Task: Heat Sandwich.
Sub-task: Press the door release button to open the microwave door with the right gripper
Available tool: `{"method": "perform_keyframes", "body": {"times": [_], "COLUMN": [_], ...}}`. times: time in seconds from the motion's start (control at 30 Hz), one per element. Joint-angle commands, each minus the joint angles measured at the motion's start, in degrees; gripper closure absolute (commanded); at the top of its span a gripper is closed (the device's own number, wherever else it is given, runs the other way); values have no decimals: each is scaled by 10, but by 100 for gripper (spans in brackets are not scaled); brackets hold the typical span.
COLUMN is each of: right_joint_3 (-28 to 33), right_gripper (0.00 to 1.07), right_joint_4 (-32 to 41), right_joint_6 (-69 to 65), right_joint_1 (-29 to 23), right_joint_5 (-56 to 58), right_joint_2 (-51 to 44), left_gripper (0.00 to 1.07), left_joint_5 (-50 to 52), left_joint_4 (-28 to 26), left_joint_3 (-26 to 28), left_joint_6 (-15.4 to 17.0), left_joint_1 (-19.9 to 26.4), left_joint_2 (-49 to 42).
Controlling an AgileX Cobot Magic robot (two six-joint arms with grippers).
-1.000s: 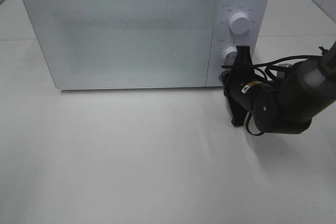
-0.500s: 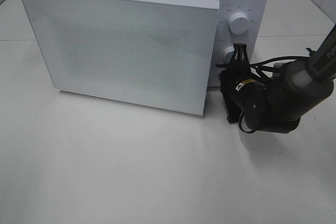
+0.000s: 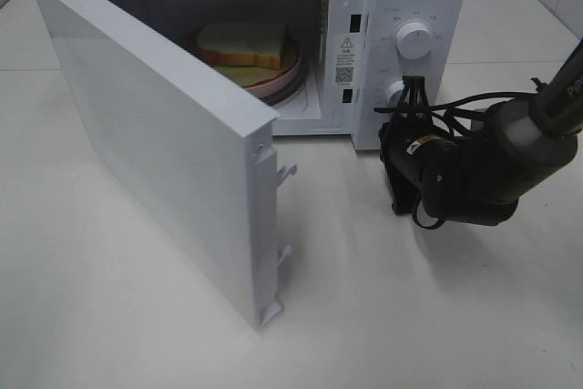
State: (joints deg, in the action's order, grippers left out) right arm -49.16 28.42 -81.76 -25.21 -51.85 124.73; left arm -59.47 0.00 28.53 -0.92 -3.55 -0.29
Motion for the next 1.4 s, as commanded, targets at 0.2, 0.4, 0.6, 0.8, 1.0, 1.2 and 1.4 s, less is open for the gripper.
{"method": "perform_keyframes", "body": {"times": [0.2, 0.4, 0.6, 0.8, 1.0, 1.2, 1.4], "right_joint_3": [-64, -62, -62, -60, -37, -14, 33], "right_gripper": [107, 107, 107, 107, 107, 107, 107], "right_joint_4": [-42, -42, -43, -48, -52, -73, -83], "right_joint_6": [7, 7, 9, 23, 23, 18, 18], "right_joint_1": [19, 19, 19, 19, 19, 19, 19], "right_joint_5": [-88, -65, -26, -2, 10, 48, 53], "right_joint_2": [2, -2, -13, -26, -37, -44, -79], "left_gripper": [6, 6, 6, 6, 6, 6, 6], "left_joint_5": [1, 1, 1, 1, 1, 1, 1], "left_joint_4": [-5, -5, -5, -5, -5, -5, -5], "left_joint_3": [-1, -1, -1, -1, -1, -1, -1], "left_joint_6": [-1, -1, -1, -1, -1, -1, -1], "left_joint_1": [2, 2, 2, 2, 2, 2, 2], "left_joint_2": [-14, -14, -14, -14, -14, -14, -14]}}
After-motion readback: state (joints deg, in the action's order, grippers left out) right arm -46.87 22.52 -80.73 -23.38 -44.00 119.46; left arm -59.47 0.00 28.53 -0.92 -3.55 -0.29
